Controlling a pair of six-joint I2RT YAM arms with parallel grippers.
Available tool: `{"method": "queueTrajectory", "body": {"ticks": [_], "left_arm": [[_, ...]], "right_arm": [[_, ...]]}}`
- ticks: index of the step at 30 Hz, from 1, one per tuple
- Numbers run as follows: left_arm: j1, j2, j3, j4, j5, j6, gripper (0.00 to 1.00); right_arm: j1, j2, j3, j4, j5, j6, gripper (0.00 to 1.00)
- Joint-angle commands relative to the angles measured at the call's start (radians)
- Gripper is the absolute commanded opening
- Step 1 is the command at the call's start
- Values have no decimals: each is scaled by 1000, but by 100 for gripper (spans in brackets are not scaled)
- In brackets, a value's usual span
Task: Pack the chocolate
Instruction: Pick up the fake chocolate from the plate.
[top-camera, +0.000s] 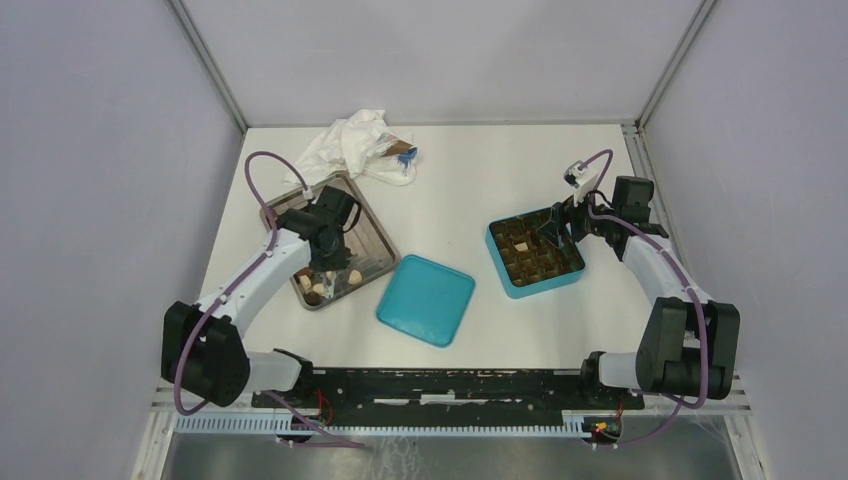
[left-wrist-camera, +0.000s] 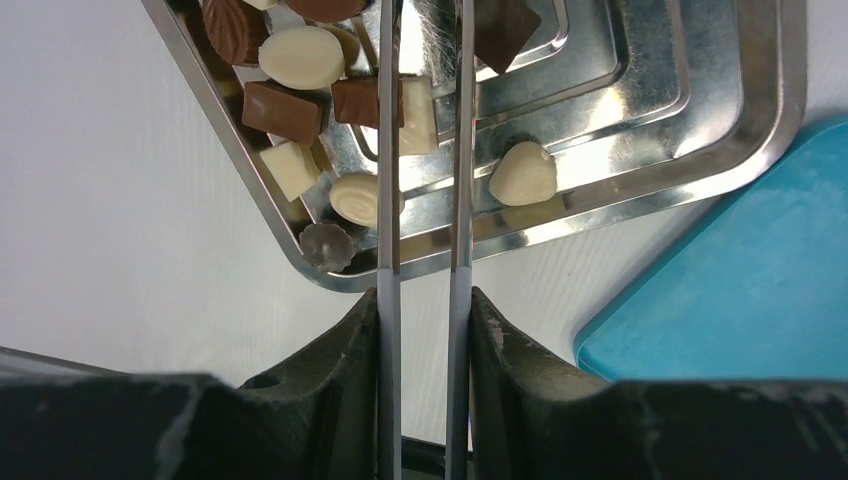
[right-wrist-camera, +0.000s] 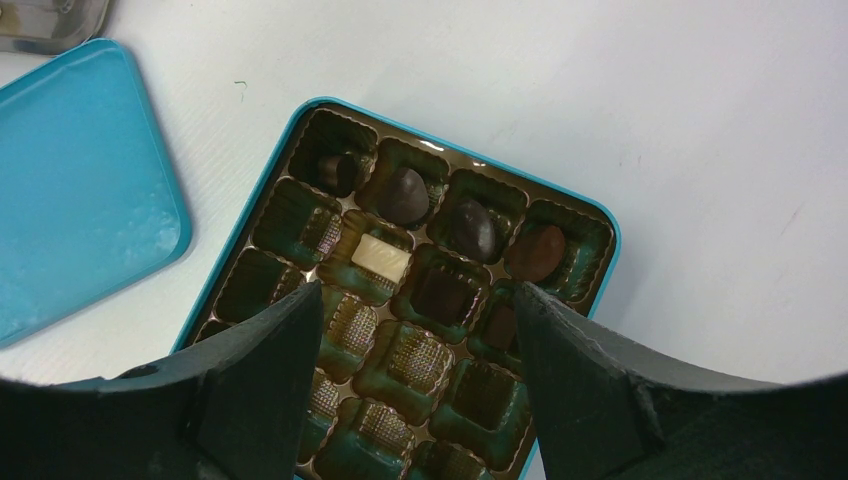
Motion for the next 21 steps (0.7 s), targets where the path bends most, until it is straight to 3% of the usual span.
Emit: {"method": "queueTrajectory", "body": {"ticks": [1,11,21], "left_arm": [[6,-91,31,28,7,25,2],[6,-136,20,39,21,43,2],[3,-298,21,129,149,48,2]], "right_arm": [[3,2,9,9,-23,-11,75],[3,11,8,8,-25,-10,75],[3,27,24,-21,55,-62,81]]}}
